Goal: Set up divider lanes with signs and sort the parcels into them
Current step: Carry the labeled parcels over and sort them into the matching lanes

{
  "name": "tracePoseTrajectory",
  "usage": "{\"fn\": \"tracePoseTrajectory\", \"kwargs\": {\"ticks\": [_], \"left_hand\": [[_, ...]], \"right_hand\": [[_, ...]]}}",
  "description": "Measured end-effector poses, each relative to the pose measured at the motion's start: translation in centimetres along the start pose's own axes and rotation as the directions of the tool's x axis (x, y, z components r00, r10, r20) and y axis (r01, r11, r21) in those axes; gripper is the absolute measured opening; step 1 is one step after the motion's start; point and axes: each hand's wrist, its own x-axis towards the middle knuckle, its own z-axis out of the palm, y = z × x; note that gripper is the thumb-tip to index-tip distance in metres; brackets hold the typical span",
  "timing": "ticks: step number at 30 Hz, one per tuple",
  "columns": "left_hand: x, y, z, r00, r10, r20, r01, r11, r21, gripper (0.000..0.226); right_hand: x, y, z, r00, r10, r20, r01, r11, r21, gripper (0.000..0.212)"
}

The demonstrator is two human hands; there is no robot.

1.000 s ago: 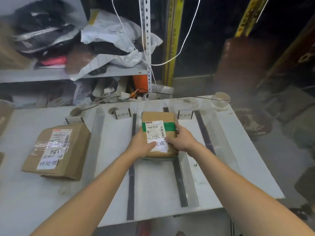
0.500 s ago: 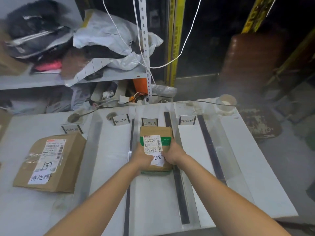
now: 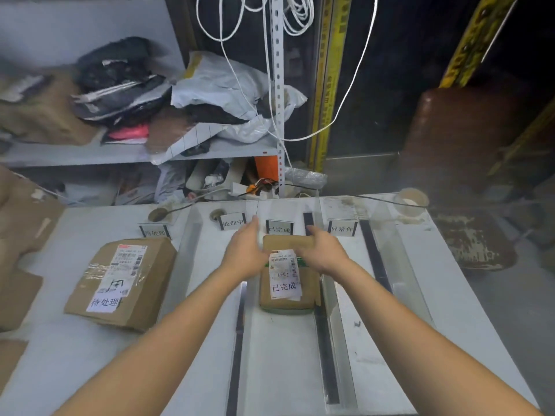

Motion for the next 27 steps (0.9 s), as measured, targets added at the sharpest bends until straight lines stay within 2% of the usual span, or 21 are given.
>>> {"fn": "tracePoseTrajectory", "kwargs": {"ticks": [4, 7, 10, 12, 14, 20, 27], "left_hand": [[-2.4, -0.3, -5.4, 0.992, 0.024, -0.125, 0.007, 0.97, 0.244, 0.066], [-4.9, -1.7, -8.3, 0.979, 0.012, -0.205, 0.078, 0.902, 0.425, 0.074], [-7.8, -3.4, -10.8, 0.959, 0.021, -0.283, 0.135, 0.845, 0.517, 0.075], [-9.7, -4.9, -12.5, 0.949, 0.004, -0.316, 0.169, 0.838, 0.518, 0.071], [-11.7, -6.6, -14.4, 0.938, -0.019, -0.346, 0.207, 0.83, 0.518, 0.07], [-17.6, -13.2, -19.6, 0.874, -0.136, -0.467, 0.364, 0.82, 0.442, 0.08], [-24.5, -25.2, -26.2, 0.846, -0.224, -0.483, 0.442, 0.801, 0.403, 0.06]], "right_hand": [[-1.8, -2.9, -2.8, 0.978, -0.208, -0.011, 0.201, 0.957, -0.211, 0.077], [-3.2, -5.9, -3.5, 0.921, -0.391, -0.006, 0.366, 0.868, -0.335, 0.075], [-4.4, -9.0, -2.6, 0.851, -0.525, 0.033, 0.482, 0.754, -0.446, 0.069], [-5.4, -10.8, -1.3, 0.817, -0.571, 0.074, 0.517, 0.671, -0.531, 0.066], [-6.4, -12.6, 0.4, 0.806, -0.583, 0.104, 0.53, 0.632, -0.565, 0.063], [-9.9, -19.2, 6.2, 0.763, -0.626, 0.163, 0.592, 0.573, -0.566, 0.07], [-14.5, -28.9, 15.1, 0.753, -0.634, 0.178, 0.588, 0.527, -0.613, 0.066]]}}
